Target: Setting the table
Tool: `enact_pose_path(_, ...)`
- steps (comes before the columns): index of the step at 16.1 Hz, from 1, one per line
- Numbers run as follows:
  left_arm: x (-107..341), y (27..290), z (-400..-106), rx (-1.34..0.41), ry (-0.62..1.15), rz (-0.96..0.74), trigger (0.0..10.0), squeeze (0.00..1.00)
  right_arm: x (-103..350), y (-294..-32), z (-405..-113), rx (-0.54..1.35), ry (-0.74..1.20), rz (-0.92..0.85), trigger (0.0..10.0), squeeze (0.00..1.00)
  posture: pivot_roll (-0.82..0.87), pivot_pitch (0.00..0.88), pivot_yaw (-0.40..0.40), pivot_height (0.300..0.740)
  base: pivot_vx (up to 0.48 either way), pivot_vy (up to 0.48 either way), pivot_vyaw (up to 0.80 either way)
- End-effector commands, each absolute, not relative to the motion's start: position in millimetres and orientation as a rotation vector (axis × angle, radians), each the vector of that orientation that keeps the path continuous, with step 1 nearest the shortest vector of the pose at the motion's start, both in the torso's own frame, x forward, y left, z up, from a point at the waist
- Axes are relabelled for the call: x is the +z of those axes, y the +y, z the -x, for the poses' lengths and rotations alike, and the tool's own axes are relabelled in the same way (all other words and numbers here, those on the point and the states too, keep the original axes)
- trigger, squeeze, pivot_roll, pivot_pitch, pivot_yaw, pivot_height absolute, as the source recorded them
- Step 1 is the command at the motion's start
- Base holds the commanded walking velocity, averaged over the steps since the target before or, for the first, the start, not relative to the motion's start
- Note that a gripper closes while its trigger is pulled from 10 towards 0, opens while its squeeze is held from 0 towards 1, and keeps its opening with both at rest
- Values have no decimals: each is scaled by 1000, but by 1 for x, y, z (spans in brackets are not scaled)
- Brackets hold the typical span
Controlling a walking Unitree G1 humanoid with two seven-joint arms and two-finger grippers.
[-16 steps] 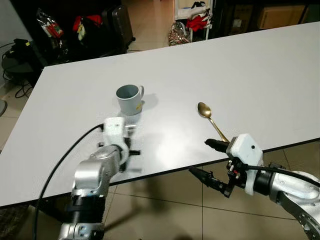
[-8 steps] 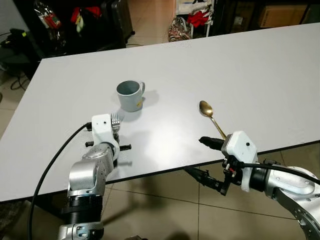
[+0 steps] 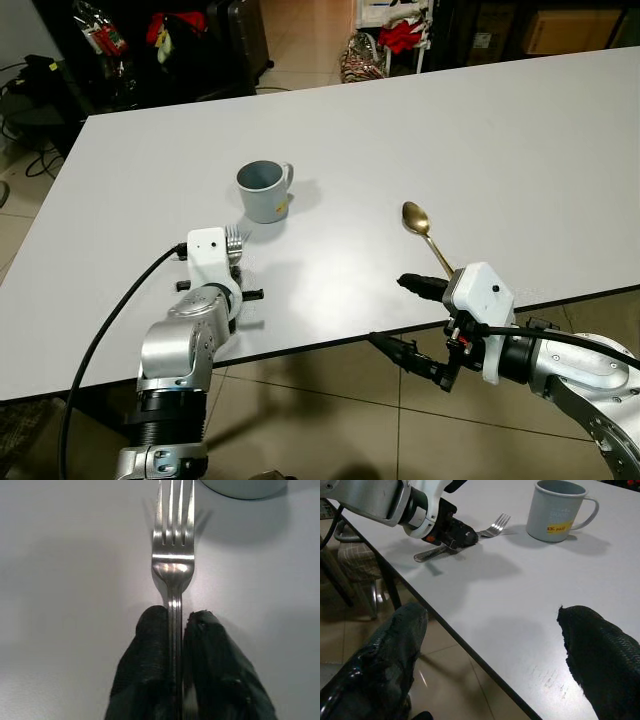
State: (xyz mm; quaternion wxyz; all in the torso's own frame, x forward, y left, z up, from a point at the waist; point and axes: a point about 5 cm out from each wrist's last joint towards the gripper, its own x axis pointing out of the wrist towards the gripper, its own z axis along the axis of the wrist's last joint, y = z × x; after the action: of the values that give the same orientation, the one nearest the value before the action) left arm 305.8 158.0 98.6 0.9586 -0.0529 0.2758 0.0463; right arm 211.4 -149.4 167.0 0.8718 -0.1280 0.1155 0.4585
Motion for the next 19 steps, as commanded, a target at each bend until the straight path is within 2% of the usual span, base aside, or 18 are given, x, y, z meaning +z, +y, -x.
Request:
enact_pose_path(1,88,162,-302,110,619,116,10000,1000,167,-148,-209,968,240,262,10000,0,-103,53,100,740,0,0,0)
enact_pose_path(6,109,169,-303,161,528,140,10000,1000,167,-148,-208,972,238,262,10000,0,-100,51,101,740,0,0,0)
enact_pose_path(9,158,177,-295,161,269,103,10000,1000,168,-148,-206,959,229,236,10000,0,-96,49,99,740,0,0,0)
enact_pose_path(11,183,181,-281,88,106,35,10000,843,167,-143,-206,896,212,142,10000,0,-85,45,91,740,0,0,0)
enact_pose_path(13,187,181,-266,33,70,-21,10000,824,164,-135,-209,810,167,125,10000,0,-62,43,80,740,0,0,0)
enact_pose_path(14,184,181,-252,3,59,-42,10000,824,162,-126,-209,757,120,139,10000,733,-54,41,77,740,0,0,800)
enact_pose_path(17,171,181,-226,11,46,-91,10000,804,157,-115,-212,690,75,47,10000,1000,-22,38,52,740,0,0,800)
enact_pose_path(19,166,179,-221,9,59,-122,10000,808,154,-118,-217,639,72,19,10000,1000,-13,35,42,740,0,0,800)
